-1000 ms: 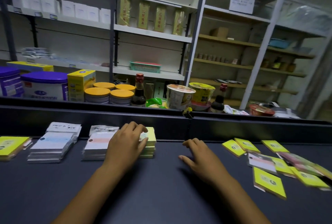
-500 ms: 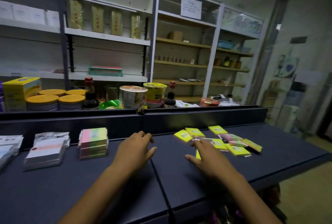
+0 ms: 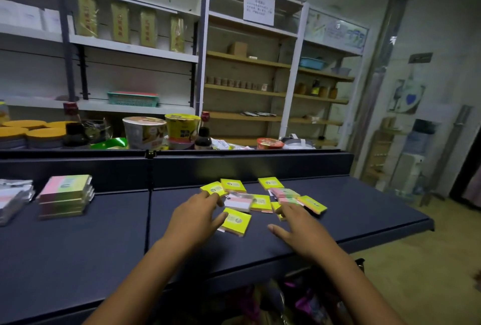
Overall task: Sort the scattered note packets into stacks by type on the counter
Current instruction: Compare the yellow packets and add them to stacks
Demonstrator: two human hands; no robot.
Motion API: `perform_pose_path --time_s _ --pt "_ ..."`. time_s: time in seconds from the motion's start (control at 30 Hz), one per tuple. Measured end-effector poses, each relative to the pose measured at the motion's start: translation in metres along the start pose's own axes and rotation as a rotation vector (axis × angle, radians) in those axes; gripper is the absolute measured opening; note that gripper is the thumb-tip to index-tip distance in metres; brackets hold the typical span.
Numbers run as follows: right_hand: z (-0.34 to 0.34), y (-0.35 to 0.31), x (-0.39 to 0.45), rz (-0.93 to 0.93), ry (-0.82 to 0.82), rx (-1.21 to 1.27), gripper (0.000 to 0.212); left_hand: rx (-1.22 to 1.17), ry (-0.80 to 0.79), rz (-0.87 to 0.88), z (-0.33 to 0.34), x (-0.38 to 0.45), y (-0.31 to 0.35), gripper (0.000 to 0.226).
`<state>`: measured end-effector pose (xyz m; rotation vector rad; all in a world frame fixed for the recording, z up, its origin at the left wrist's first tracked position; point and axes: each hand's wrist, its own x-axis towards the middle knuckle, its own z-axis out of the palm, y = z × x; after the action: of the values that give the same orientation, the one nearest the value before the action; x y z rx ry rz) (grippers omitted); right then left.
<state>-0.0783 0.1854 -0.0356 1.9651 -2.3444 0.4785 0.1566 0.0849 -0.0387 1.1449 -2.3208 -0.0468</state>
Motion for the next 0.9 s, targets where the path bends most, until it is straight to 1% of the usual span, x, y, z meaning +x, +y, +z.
perform_pose_path --time_s 0.17,0.37,0.53,0.67,0.77,0.9 --pt "0.005 0.018 0.015 -0.032 0.001 0.016 0.049 -0.010 -0.009 -0.048 0.015 0.015 0.010 0.029" --pt "0.020 0.032 0.051 -0.051 -0.005 0.030 0.050 0.019 -0.033 -0.108 0.040 0.049 0.004 0.032" --pt "0.032 0.037 0.085 -0.061 -0.003 0.046 0.052 0.033 -0.111 -0.191 0.065 0.080 -0.005 0.036" --pt "0.035 0.039 0.114 -0.088 0.002 0.051 0.047 0.016 -0.180 -0.241 0.081 0.101 -0.012 0.044" --pt "0.039 0.039 0.128 -0.098 0.017 0.062 0.048 -0.026 -0.163 -0.262 0.089 0.108 -0.016 0.047" --pt "0.044 0.044 0.135 -0.097 0.031 0.086 0.045 -0.131 -0.133 -0.293 0.099 0.109 -0.013 0.045"
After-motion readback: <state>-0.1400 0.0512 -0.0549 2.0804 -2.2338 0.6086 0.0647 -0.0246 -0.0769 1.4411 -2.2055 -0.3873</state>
